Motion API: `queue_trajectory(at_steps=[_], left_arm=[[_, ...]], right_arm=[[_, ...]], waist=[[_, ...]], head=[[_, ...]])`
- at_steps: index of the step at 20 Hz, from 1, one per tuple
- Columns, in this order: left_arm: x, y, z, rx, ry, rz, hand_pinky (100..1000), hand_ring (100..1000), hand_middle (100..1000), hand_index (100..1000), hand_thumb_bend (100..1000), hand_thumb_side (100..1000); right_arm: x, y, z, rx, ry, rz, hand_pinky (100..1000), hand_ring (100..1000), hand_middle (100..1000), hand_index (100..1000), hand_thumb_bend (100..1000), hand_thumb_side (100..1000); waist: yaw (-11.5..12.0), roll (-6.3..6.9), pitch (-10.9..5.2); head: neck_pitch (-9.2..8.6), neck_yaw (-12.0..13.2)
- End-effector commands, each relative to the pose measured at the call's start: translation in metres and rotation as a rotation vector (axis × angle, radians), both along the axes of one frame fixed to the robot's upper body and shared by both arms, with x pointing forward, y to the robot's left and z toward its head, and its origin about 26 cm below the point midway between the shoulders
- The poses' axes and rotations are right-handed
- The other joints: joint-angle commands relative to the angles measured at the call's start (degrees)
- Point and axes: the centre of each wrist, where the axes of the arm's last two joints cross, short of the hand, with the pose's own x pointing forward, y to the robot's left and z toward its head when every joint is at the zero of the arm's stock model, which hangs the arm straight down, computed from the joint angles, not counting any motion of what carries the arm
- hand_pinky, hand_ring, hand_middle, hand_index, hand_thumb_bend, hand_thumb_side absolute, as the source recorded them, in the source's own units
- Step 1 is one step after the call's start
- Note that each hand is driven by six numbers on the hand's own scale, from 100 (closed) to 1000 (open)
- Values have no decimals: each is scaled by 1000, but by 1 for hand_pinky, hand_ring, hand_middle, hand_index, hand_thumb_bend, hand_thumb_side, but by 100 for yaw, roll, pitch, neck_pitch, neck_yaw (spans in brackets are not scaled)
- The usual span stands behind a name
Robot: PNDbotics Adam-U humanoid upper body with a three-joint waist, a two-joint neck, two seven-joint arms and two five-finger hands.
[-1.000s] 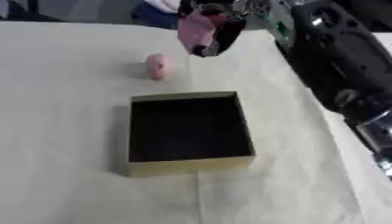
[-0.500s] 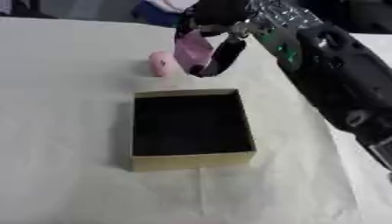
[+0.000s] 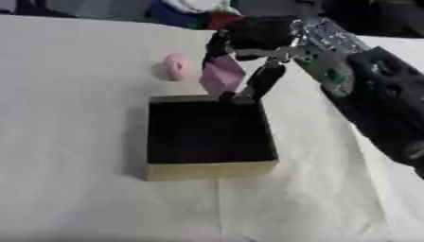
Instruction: Pick up objects on the table and place them in the box.
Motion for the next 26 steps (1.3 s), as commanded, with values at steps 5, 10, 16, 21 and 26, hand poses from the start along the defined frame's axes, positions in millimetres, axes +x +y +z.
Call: queue_trajectory(at_steps=[5, 10, 16, 21, 26], left_arm=[[-2, 4, 9, 25, -22, 9, 536, 639, 705, 762, 100, 717], [-2, 2, 8, 20, -21, 1, 535, 639, 705, 761, 100, 720], [-1, 0, 8, 16, -20, -5, 535, 638, 705, 760, 100, 723], [-1, -1, 8, 14, -19, -9, 534, 638, 706, 759, 100, 724], [-1, -1, 7, 13, -15, -9, 534, 638, 706, 758, 100, 726]], right_arm=[[-3, -4, 1, -17, -30, 39, 760, 766, 579, 678, 100, 429], [-3, 7, -15, -51, -5, 47, 761, 761, 575, 676, 100, 436], [-5, 16, -33, -128, 29, 23, 762, 763, 580, 687, 100, 449], [-7, 22, -40, -178, 42, 11, 767, 773, 591, 693, 100, 482], [-9, 24, -40, -219, 28, 11, 770, 775, 608, 706, 184, 521]], waist=[[29, 31, -119], [104, 47, -90], [185, 53, -55], [205, 47, -49], [196, 33, -51]], head=[[34, -52], [29, -126], [50, -205], [45, -228], [60, -234]])
